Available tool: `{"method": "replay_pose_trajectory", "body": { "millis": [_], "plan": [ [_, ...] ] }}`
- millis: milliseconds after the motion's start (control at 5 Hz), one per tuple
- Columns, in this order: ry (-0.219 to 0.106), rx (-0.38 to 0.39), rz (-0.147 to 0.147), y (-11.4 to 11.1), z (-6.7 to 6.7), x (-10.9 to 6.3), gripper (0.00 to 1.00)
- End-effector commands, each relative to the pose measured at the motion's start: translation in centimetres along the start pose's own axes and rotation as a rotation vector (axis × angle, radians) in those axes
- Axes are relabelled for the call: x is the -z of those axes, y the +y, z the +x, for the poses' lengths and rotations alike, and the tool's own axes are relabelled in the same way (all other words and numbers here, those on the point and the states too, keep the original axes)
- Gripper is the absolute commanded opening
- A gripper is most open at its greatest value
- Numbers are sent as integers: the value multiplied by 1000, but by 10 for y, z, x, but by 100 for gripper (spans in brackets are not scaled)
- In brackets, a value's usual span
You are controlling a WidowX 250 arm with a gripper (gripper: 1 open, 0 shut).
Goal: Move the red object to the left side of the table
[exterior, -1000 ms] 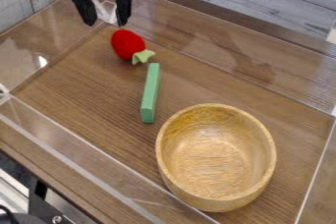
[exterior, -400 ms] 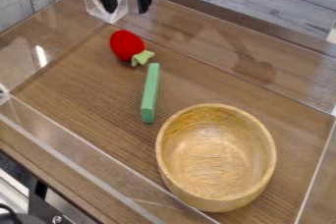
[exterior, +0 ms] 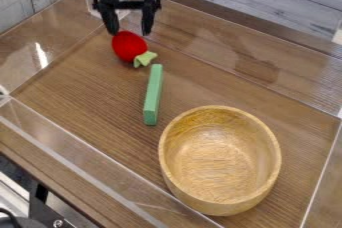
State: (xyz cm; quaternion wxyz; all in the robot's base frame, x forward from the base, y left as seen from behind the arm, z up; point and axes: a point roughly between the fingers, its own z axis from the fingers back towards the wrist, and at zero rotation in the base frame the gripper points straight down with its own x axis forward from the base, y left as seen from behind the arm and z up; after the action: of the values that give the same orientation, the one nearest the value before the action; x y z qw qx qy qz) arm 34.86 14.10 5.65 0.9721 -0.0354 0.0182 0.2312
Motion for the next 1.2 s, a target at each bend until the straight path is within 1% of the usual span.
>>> {"method": "replay_pose_trajectory", "body": {
  "millis": [0,200,400,600,1000],
  "plan": [
    [-49,0,9,-10,2,-13,100],
    [-46,-15,19,-13,0,-10,100],
    [-43,-6,26,-12,1,-4,0],
    [-43,6,26,-8,2,-7,0],
    [-27,-27,-6,17,-3,-31,0]
  ]
}}
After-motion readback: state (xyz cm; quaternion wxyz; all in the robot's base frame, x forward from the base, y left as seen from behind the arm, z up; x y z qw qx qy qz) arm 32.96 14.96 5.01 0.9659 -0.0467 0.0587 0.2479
